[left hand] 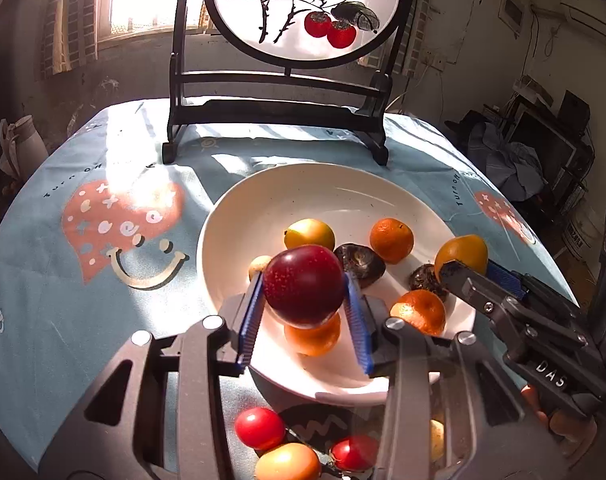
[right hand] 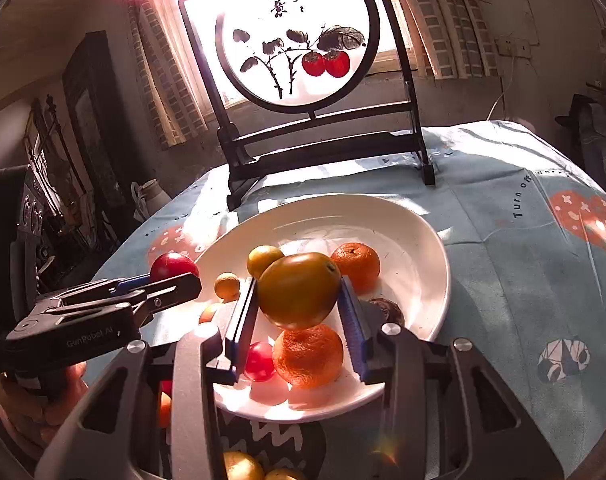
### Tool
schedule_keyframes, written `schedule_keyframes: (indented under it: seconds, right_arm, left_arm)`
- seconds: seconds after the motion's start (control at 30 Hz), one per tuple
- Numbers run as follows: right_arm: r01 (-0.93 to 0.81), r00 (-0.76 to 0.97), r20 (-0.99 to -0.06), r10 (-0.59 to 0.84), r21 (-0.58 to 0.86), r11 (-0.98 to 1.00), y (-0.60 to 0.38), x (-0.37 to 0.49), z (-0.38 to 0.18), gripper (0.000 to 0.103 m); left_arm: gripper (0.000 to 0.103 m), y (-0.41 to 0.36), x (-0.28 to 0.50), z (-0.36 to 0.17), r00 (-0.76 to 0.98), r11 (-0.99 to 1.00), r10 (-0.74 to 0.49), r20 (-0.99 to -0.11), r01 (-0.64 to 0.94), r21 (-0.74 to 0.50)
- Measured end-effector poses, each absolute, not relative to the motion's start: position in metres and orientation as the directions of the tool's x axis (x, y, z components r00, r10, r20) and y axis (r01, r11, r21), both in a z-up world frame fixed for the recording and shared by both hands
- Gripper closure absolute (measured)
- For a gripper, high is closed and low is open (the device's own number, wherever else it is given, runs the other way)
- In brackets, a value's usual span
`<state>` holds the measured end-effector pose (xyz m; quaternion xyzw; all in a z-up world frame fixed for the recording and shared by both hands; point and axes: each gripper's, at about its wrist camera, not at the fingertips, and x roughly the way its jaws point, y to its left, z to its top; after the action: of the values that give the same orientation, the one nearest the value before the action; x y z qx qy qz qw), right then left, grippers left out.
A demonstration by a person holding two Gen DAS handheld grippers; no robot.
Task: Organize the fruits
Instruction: 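Release the orange onto the plate with the right tool while the left tool releases the apple there, then grasp another dark brown round fruit with the right tool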
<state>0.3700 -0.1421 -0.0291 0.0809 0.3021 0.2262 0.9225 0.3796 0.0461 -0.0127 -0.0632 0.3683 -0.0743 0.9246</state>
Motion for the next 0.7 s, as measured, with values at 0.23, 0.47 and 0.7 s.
schedule_keyframes:
  seconds: [0.23, 0.47, 0.7]
  right_arm:
    - [-0.391, 0.683, -0.550, 0.481, 0.281, 0.877, -0.133, 0.390, -0.039, 0.056]
    - [-0.410, 0.705, -0.507, 0.496, 0.280, 0.868, -0.139, 0.363, -0.016, 0.047]
    - [-0.453, 0.656, -0.534, 0.533, 0.287, 0.844, -0.140, 0.315, -0.016, 0.047]
  left_arm:
    - [0.058, 0.046, 0.396, -0.024, 0.694, 0.987, -0.153, -0.704, 0.075, -0.141]
    - [0.017, 0.038, 0.364, 0.004, 0.761, 0.998, -0.064, -0.646, 0.040, -0.052]
    - [0.006, 0.047, 0.309, -0.004, 0.777, 1.000, -0.005, -0.629, 0.009, 0.004]
